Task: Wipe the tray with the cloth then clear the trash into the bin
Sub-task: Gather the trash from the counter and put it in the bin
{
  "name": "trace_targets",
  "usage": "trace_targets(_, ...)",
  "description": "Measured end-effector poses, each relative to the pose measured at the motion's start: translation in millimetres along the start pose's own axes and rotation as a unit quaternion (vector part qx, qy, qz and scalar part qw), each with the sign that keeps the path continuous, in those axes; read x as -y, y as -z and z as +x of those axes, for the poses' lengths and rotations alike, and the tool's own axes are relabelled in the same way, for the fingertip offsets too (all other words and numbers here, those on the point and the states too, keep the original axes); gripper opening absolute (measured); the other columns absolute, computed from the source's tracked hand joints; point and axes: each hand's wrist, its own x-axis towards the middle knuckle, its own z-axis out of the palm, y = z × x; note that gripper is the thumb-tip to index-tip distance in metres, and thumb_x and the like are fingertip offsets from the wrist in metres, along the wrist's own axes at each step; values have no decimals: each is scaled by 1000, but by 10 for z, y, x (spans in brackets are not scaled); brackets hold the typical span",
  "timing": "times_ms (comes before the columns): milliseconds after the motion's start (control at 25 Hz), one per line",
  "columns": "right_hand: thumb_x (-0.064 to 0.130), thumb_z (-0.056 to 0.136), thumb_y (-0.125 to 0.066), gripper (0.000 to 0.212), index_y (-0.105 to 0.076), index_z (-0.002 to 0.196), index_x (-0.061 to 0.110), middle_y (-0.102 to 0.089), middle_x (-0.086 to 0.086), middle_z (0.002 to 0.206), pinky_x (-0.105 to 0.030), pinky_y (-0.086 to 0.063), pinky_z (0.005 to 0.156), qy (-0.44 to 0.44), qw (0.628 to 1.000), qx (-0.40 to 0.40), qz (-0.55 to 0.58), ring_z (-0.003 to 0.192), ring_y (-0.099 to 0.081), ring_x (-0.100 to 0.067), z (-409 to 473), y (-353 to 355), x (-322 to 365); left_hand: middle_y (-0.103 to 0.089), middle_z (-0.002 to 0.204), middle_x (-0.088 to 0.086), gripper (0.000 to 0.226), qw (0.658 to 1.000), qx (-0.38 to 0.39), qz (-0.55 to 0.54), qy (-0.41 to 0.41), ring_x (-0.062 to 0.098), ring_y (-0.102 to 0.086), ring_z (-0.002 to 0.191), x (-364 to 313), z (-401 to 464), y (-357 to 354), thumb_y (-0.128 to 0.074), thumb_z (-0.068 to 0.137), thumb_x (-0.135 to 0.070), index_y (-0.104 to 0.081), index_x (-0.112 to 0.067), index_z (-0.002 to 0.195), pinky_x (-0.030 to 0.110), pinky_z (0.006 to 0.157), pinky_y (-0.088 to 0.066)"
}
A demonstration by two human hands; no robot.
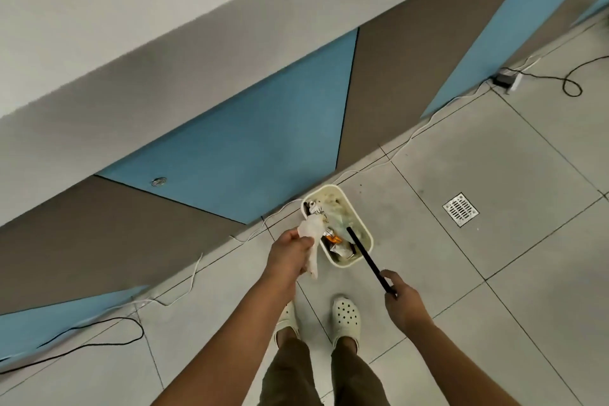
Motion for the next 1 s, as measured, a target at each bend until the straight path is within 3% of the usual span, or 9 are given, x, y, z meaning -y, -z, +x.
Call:
trace_targets(200,7,89,-36,39,-58,116,25,-61,-11,101,-25,-44,62,-33,999,24,-29,67,-54,-21,559,-284,-109,-58,97,8,20,999,-3,24,36,25,-54,92,257,577,-89,-51,91,-5,-53,-19,105,29,67,-43)
trace_targets(400,13,90,-40,36,-58,119,23,-58,-7,113,-31,-48,80,-4,977,24,-214,102,-58,-27,1181,-482,-97,-61,89,6,15,994,44,23,96,22,-55,74,452,1230,-138,-47,93,-7,-56,-17,100,35,66,-48)
trace_targets(640,7,91,-41,34,-59,119,13,-57,-6,122,-33,-48,87,40,925,63,-373,114,-56,-25,1800,-835,16,-57,106,12,21,993,41,44,102,21,-55,77,471,1845,-194,-48,93,-7,-53,-17,110,38,64,-50)
trace_targets(800,6,92,-43,32,-57,120,13,-55,-4,123,-33,-50,79,44,892,90,-440,112,-57,-25,2116,-1189,-101,-56,112,11,30,986,84,95,109,26,-56,91,506,2286,-277,-46,93,-8,-52,-11,123,41,74,-52)
trace_targets(880,6,91,-43,31,-56,120,10,-57,-5,120,-32,-46,71,33,897,96,-430,108,-59,-27,2302,-1369,-199,-58,115,12,33,983,86,133,94,27,-56,97,524,2546,-342,-46,93,-8,-51,-8,126,44,86,-50)
trace_targets(1000,10,95,-39,30,-52,122,9,-57,-8,122,-31,-42,73,36,908,84,-408,109,-57,-28,2551,-1566,-259,-60,112,11,30,981,83,162,69,24,-58,92,535,2843,-459,-47,93,-8,-54,-10,122,38,81,-51)
